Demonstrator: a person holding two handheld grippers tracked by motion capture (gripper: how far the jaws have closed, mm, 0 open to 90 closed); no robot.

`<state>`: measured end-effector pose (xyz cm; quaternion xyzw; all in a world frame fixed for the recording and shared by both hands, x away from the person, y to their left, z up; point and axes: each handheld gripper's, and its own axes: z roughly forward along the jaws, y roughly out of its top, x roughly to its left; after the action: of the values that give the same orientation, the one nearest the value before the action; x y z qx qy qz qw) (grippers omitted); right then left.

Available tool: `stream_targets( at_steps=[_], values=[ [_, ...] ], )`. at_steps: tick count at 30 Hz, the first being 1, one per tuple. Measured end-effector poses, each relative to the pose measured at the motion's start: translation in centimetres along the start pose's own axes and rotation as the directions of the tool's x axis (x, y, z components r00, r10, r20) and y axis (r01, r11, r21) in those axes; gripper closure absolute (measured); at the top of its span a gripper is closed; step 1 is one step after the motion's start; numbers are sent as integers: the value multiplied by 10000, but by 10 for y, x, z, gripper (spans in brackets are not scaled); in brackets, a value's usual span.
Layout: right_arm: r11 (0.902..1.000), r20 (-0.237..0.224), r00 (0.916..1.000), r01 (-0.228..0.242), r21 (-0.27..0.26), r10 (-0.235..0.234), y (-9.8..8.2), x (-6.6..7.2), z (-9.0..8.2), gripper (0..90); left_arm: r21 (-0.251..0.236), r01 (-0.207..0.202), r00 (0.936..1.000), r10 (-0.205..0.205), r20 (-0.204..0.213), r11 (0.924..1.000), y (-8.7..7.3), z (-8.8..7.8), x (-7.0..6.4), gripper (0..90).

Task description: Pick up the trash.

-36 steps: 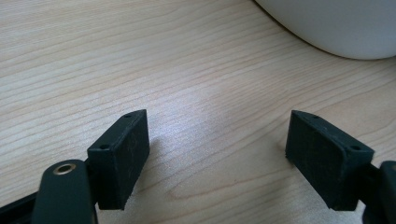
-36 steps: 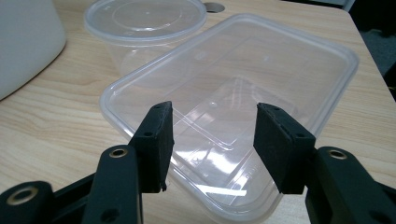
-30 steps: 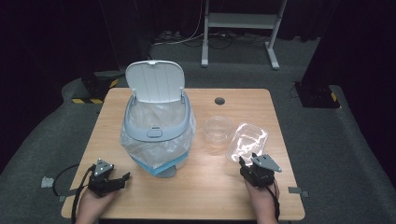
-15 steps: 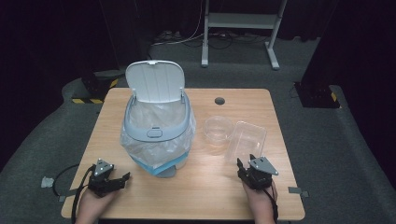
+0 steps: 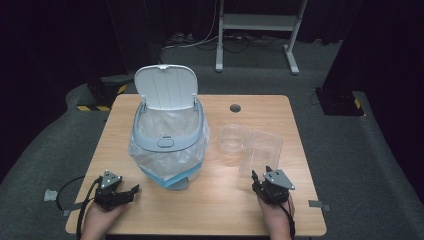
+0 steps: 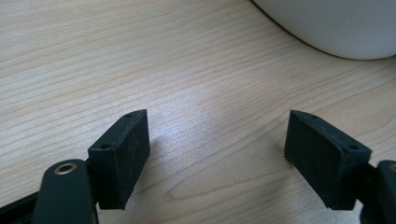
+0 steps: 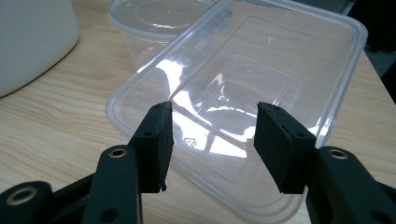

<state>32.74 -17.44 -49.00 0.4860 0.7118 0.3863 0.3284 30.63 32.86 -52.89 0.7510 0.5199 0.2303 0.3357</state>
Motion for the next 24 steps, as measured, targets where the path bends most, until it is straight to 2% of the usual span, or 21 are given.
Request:
stream_targets(
  at_steps=[2, 4, 8, 11, 18, 24],
  values=[
    [10000, 20, 10000, -71, 70, 71, 1, 3, -1, 467, 1, -5, 10000, 5, -14, 10000, 0, 0, 0, 224],
    [9994, 65, 9999, 121, 310, -123, 3, 6, -2, 466, -35, 21, 10000, -21, 5, 10000, 0, 0, 0, 227],
    [9990, 76, 9998, 156, 422, -160, 3, 7, -4, 467, -42, -27, 10000, 27, 23, 10000, 0, 0, 0, 236],
    [9977, 220, 9989, 411, 548, -423, 1, 12, -7, 464, -59, -48, 10000, 48, 60, 10000, 0, 0, 0, 246],
    [9985, 405, 9981, 443, 312, -456, -5, 17, -10, 462, -70, -97, 9999, 98, 78, 9999, 0, 0, 0, 249],
    [9980, 335, 9976, 597, 211, -604, -10, 20, -14, 460, -70, -91, 9999, 91, 82, 9999, 0, 0, 0, 250]
  ],
)
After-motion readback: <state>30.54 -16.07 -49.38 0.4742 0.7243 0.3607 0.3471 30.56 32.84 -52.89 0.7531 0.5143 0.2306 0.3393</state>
